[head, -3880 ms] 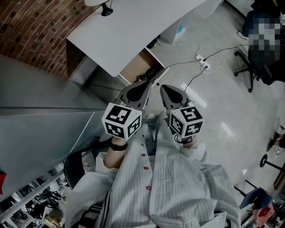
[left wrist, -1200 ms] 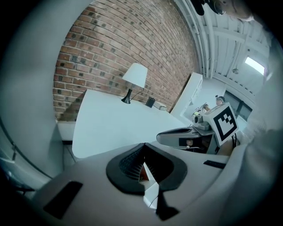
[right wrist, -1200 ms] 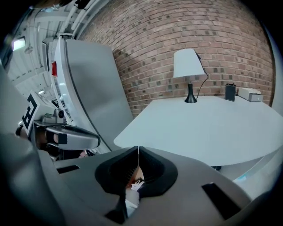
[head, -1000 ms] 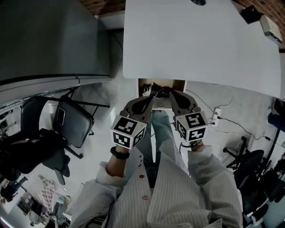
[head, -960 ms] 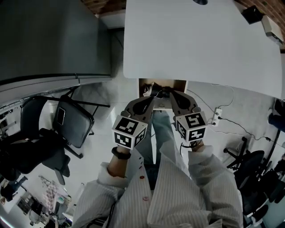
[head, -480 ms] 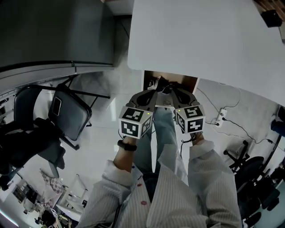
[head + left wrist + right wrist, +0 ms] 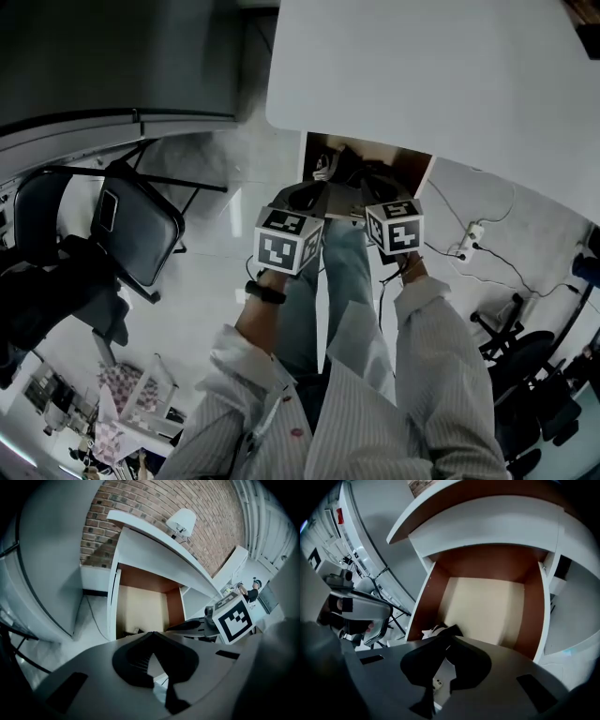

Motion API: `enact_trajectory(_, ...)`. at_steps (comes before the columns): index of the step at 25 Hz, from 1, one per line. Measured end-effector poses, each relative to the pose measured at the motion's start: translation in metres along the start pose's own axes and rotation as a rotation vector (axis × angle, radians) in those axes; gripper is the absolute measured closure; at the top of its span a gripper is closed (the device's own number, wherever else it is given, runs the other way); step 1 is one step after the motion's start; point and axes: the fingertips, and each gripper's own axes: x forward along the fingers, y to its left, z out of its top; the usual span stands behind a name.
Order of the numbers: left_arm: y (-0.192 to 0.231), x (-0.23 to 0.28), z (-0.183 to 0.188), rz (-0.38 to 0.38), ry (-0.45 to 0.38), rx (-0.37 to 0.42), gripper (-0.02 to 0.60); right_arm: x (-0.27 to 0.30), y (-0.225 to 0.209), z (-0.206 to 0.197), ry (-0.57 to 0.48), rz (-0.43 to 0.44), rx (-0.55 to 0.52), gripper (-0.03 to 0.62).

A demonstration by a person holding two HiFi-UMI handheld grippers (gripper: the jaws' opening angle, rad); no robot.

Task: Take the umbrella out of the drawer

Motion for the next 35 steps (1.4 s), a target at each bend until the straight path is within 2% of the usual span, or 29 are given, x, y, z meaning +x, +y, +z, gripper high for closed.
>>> enact_trajectory(6, 0.000, 0.015, -0.018, -0.013, 0.066, -0.005, 0.572, 0.021, -0.013, -0.020, 0.105, 0.046, -0.089, 0.554)
enact_trajectory(7, -0.001, 0.018, -0.020, -0.015, 0.076, -0.004, 0.572, 0.023, -0.016, -0.023, 0.121, 0.049, -0.100, 0.542)
enact_trajectory(9, 0.001, 0.023, -0.022, -0.013, 0.091, -0.004, 0.572, 0.027, -0.018, -0.027, 0.154, 0.067, -0.115, 0.470)
enact_trajectory(11, 0.002, 0.027, -0.023, -0.010, 0.104, -0.011, 0.572, 0.033, -0.016, -0.028, 0.172, 0.091, -0.138, 0.462)
enact_trajectory(14, 0.002, 0.033, -0.025, -0.016, 0.120, -0.016, 0.572, 0.041, -0.012, -0.030, 0.200, 0.107, -0.198, 0.414)
enact_trajectory(18, -0.002, 0.034, -0.025, -0.026, 0.121, -0.001, 0.572, 0.049, -0.014, -0.037, 0.249, 0.118, -0.320, 0.359)
enact_trajectory(23, -0.004, 0.034, -0.024, -0.033, 0.117, 0.001, 0.572, 0.058, -0.019, -0.043, 0.318, 0.152, -0.584, 0.336)
enact_trajectory(28, -0.006, 0.038, -0.022, -0.035, 0.105, -0.004, 0.572, 0.067, -0.023, -0.056, 0.391, 0.214, -0.657, 0.327)
enact_trajectory(30, -0.006, 0.039, -0.023, -0.037, 0.103, -0.005, 0.572, 0.071, -0.023, -0.056, 0.407, 0.215, -0.672, 0.326)
enact_trajectory(35, -0.005, 0.039, -0.029, -0.041, 0.116, -0.015, 0.572, 0.079, -0.026, -0.063, 0.453, 0.198, -0.823, 0.327)
